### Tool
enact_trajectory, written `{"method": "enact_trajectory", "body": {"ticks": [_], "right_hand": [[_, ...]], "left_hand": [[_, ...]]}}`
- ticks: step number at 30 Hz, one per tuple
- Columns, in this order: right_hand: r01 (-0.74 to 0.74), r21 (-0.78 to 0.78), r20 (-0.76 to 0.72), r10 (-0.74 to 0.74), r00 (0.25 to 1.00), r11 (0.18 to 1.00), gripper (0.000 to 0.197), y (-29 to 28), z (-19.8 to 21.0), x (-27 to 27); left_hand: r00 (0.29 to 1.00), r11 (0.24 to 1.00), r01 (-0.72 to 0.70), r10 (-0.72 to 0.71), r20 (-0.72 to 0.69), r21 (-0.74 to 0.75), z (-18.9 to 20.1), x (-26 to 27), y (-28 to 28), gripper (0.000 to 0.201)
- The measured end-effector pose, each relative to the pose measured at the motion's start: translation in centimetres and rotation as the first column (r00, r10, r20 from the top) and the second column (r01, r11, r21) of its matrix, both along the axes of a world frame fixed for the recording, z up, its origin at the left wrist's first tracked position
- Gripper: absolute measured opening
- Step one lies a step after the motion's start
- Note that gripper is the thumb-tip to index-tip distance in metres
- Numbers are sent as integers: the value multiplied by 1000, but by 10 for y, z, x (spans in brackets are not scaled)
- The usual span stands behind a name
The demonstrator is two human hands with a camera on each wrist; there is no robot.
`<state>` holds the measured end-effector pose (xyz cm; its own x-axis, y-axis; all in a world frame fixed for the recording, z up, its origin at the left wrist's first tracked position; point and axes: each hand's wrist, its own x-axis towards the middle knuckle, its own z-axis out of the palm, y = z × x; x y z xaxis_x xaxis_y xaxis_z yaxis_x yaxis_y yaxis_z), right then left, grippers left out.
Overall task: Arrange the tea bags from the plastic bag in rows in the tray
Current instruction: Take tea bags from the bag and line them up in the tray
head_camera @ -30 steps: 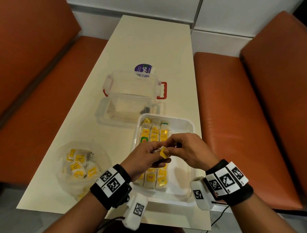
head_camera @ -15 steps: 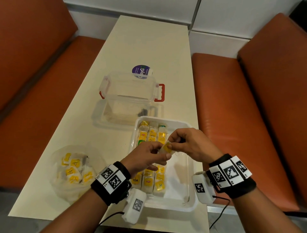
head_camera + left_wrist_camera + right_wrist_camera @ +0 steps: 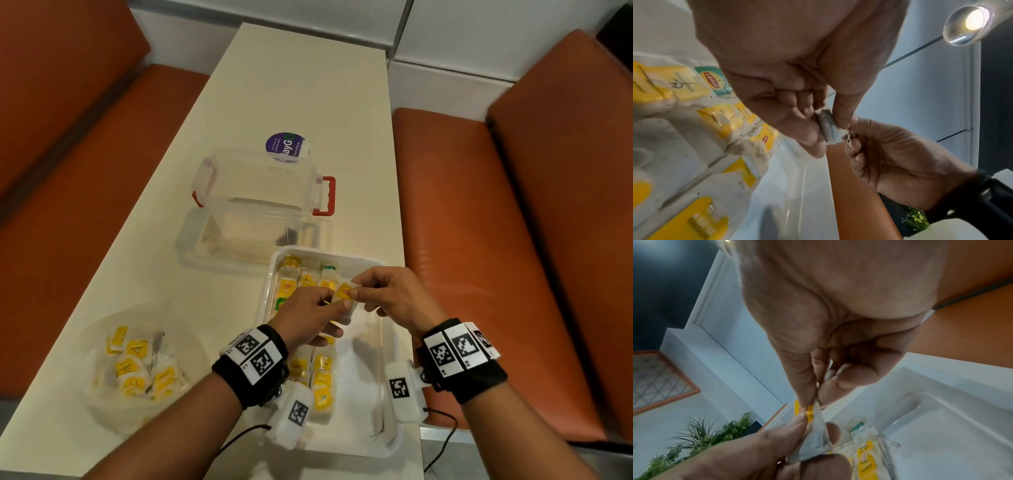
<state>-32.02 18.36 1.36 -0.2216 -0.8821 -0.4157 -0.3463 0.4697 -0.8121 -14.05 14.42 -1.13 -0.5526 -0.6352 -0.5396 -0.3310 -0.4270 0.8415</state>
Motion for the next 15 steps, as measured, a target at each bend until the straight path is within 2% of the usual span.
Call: {"method": "enact_trajectory", "body": {"ticks": [3,6,11,15], "right_hand": [[74,0,-27,-74,997,997,9,-10,-6,-3],[103,1,-116,-102,988,995,10,-22,-17,-6],[-32,129,-353,76,932,991,10,-40,-37,-7],[-23,197,-515,123,849,980,8,-51,-47,-4]], "left_hand": [[1000,999,-26,26,14,43,-3,1,-4,26],[999,998,-37,35,40,49,-4,5,-7,25],[999,998,-50,50,18,22,4,24,-7,25],[995,994,-91,93,-45,53,9,42,-4,23]]}}
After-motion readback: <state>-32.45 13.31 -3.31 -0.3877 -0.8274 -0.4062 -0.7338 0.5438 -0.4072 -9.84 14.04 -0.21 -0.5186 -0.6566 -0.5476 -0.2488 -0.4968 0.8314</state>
